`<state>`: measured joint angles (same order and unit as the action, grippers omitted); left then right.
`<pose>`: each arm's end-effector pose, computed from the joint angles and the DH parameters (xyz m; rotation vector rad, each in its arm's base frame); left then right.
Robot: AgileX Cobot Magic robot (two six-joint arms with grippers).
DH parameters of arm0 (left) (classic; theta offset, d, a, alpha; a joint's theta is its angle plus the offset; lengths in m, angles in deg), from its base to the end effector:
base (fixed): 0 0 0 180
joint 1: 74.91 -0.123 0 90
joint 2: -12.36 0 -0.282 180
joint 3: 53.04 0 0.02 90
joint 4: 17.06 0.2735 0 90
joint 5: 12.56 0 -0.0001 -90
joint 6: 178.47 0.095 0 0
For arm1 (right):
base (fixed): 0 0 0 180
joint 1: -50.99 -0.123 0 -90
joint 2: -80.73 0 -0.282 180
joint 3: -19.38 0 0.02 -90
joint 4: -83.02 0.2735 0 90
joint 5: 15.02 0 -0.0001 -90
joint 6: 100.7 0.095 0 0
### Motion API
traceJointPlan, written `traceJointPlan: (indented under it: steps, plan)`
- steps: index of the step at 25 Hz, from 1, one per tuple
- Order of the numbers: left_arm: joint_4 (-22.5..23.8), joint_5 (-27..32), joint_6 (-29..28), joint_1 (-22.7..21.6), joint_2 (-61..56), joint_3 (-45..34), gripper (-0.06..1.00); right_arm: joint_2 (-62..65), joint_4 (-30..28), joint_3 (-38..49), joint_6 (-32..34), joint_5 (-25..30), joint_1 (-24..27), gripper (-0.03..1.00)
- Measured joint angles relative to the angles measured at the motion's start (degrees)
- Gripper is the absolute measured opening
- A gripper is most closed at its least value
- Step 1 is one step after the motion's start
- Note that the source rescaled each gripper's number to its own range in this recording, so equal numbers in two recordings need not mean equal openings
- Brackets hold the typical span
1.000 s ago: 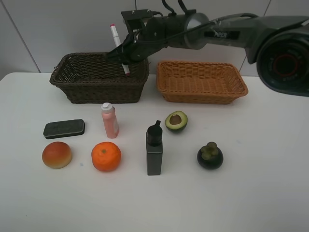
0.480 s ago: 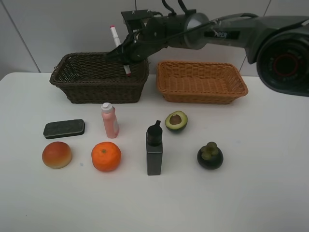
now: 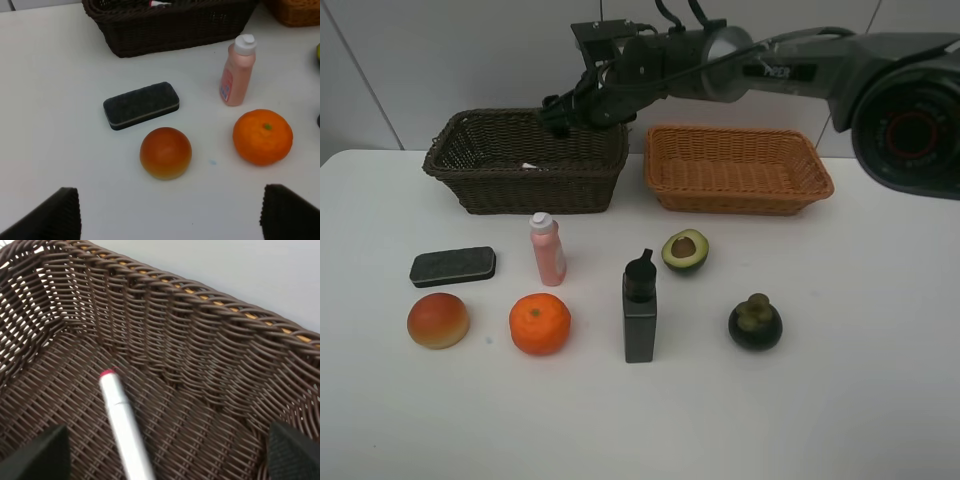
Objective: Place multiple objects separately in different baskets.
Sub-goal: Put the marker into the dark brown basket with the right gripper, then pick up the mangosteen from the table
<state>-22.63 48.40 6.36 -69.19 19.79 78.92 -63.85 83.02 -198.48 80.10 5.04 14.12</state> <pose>0.0183 -0.0099 0.2889 0.1922 2.0215 -0.1258 0.4588 0.3441 0.1699 -0.6926 2.1271 0.3618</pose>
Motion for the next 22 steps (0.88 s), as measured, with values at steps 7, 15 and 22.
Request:
traceJointPlan:
  steps: [7, 15, 22]
  plan:
    - [0.00, 0.00, 0.00, 0.00, 0.00, 0.00, 0.84, 1.49, 0.00, 0.00, 0.00, 3.09, 0.00, 1.00]
    - [0.00, 0.00, 0.00, 0.00, 0.00, 0.00, 0.84, 11.87, -3.37, 0.00, 0.00, 12.18, 0.00, 1.00]
    - [0.00, 0.00, 0.00, 0.00, 0.00, 0.00, 0.84, 22.55, -5.09, -0.04, 0.00, 25.92, 0.00, 1.00]
